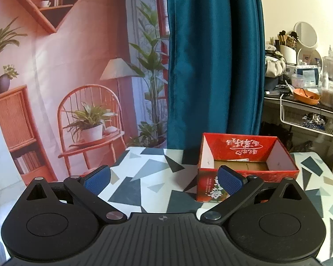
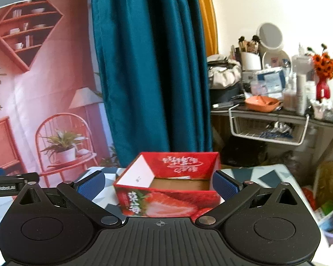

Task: Organize rigid objects

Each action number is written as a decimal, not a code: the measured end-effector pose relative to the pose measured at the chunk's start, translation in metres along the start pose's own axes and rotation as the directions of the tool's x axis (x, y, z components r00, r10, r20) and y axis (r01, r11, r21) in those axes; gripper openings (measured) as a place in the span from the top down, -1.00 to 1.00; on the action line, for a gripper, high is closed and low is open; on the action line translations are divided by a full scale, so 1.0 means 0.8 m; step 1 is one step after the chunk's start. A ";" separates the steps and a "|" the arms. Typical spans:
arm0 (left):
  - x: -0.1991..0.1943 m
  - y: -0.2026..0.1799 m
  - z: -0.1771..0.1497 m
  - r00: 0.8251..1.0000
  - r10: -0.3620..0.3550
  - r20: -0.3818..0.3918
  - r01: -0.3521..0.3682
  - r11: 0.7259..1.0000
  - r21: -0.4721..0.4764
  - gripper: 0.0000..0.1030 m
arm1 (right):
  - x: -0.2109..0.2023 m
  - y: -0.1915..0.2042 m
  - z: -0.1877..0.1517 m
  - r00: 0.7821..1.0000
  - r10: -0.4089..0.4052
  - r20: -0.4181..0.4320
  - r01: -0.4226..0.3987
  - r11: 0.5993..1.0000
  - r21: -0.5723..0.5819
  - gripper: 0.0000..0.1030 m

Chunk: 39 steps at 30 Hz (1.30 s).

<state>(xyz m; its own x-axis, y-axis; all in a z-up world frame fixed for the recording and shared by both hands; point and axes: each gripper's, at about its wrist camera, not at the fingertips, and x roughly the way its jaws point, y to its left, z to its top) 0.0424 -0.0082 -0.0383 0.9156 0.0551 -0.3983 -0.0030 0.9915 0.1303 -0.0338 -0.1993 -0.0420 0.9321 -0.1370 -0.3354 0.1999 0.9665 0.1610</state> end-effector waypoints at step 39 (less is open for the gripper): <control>0.200 0.003 -0.143 0.916 -0.066 -0.395 0.065 0.998 -0.015 -1.00 | 0.182 -0.004 -0.199 0.951 0.030 -0.309 -0.056 0.995 -0.078 -0.84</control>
<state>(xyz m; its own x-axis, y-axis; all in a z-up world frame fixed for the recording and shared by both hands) 0.1428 0.0163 -0.2059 0.6803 0.0316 -0.7322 0.0506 0.9947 0.0899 0.0531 -0.1877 -0.2393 0.7987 -0.0346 -0.6007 0.1233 0.9866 0.1071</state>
